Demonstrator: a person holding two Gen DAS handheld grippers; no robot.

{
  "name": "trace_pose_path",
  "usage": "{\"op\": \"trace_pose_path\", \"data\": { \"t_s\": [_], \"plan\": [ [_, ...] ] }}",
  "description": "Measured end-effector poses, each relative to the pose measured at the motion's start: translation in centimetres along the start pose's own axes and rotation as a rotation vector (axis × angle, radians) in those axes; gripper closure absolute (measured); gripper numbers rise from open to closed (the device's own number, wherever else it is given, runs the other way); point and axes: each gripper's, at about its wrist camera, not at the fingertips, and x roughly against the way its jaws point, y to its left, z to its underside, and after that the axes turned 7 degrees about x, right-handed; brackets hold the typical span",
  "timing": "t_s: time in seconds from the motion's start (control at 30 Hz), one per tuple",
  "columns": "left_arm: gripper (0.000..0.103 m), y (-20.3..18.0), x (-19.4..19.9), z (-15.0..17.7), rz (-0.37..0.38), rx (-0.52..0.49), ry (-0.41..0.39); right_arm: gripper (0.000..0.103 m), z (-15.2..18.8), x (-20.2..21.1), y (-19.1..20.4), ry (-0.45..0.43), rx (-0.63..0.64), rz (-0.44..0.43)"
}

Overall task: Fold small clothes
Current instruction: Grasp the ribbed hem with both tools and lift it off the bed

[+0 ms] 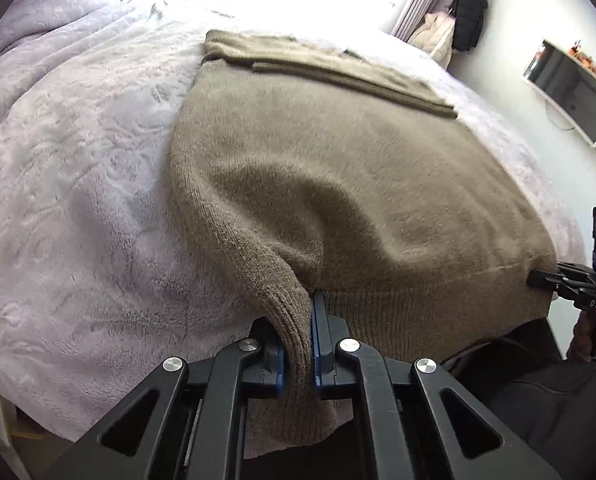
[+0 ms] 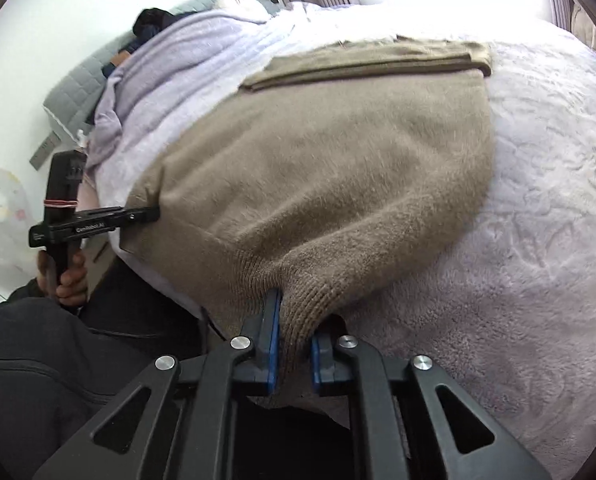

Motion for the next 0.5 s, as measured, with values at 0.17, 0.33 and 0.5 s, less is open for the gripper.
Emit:
{"op": "trace_pose_path", "data": {
  "t_s": [0.17, 0.33, 0.5],
  "plan": [
    [0.093, 0.9, 1.3, -0.6, 0.078, 0.052, -0.052, 0.091, -1.3, 2.5, -0.5, -0.097, -0.036, -0.047],
    [0.093, 0.1, 2.4, -3.1, 0.105, 0.056, -0.105, 0.091, -3.5, 4.4, -2.3, -0.174, -0.09, -0.091],
    [0.093, -0.8, 4.5, -7.7, 0.129, 0.058, -0.195, 0.091, -7.6, 5.7, -2.8, -0.225, -0.086, -0.096]
  ]
}}
